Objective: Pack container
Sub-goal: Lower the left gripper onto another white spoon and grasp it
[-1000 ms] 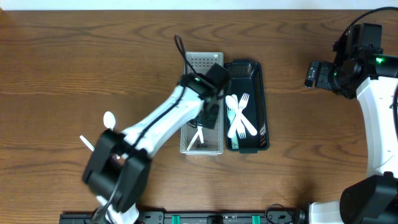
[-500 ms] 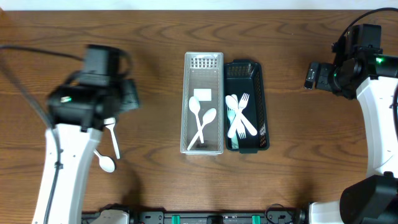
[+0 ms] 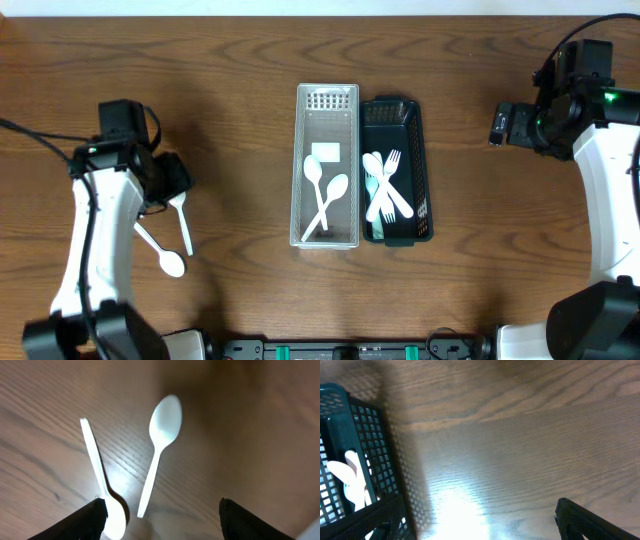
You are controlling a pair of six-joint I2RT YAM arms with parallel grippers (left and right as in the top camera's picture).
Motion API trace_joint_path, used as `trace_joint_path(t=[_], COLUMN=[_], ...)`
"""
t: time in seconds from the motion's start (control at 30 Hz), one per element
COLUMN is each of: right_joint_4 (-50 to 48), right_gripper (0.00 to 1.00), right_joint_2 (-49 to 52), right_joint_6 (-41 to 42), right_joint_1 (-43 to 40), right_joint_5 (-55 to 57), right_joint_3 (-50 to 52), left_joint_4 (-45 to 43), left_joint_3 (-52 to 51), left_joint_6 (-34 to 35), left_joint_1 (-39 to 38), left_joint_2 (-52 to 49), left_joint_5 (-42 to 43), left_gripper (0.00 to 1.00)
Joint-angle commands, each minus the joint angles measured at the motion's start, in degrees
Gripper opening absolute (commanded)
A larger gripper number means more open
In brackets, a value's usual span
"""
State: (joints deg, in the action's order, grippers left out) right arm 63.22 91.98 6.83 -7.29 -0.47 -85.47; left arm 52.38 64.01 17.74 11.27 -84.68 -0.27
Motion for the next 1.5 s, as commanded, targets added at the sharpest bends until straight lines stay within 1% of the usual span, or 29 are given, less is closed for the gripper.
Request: trace_joint_path(t=[0.0, 0.13, 0.27, 0.47, 0.63, 0.73, 0.83, 1.03, 1.1, 1.17, 1.27, 1.47], right_joint_4=[0.7, 1.6, 2.1, 2.5, 3.0, 3.0, 3.0, 3.1, 3.1, 3.1, 3.1, 3.1], right_gripper=[0.99, 0.99, 0.99, 0.99, 0.99, 0.99, 0.99, 0.99, 0.99, 0.99, 0.99, 0.99], right_joint_2=[0.0, 0.0, 0.0, 0.0, 0.0, 0.0, 0.0, 0.0, 0.0, 0.0, 0.0, 0.0], right_joint_6=[-0.9, -0.9, -0.9, -0.9, -0.9, -0.9, -0.9, -0.9, -0.9, -0.9, -0.9, -0.9], right_joint_1=[-0.2, -0.2, -0.2, -0.2, -0.2, -0.2, -0.2, -0.2, -0.2, -0.2, -0.2, -0.2], right_joint_5=[-0.2, -0.2, -0.2, -0.2, -0.2, -0.2, -0.2, -0.2, -0.2, -0.2, -0.2, -0.2], right_joint_3=[0.1, 0.1, 0.1, 0.1, 0.1, 0.1, 0.1, 0.1, 0.1, 0.1, 0.1, 0.1], left_joint_4=[-2.0, -3.9, -4.4, -5.8, -7.9, -9.0, -10.0, -10.7, -10.7, -10.7, -10.7, -10.7], left_joint_3=[-2.2, -3.8, -3.9, -3.9, -3.9, -3.9, -3.9, -3.9, -4.0, -4.6, -5.7, -7.6], left_joint_6=[-0.6, -0.6, -2.0, -2.1, -3.2, -4.4, -7.7, -8.1, -8.1, -8.1, -8.1, -8.1], left_joint_1=[0.9, 0.9, 0.9, 0.9, 0.9, 0.9, 0.9, 0.9, 0.9, 0.9, 0.9, 0.9], left_joint_2=[-2.8, -6.6, -9.8, -13.6, -17.0, -19.0, -20.4, -22.9, -23.5, -23.9, -24.0, -24.0], left_joint_5=[1.2, 1.2, 1.2, 1.2, 1.2, 1.4, 4.6, 5.9, 5.9, 6.3, 7.4, 7.4], left_gripper=[0.75, 0.75, 0.75, 0.76, 0.79, 0.8, 0.79, 0.78, 0.73, 0.66, 0.63, 0.44])
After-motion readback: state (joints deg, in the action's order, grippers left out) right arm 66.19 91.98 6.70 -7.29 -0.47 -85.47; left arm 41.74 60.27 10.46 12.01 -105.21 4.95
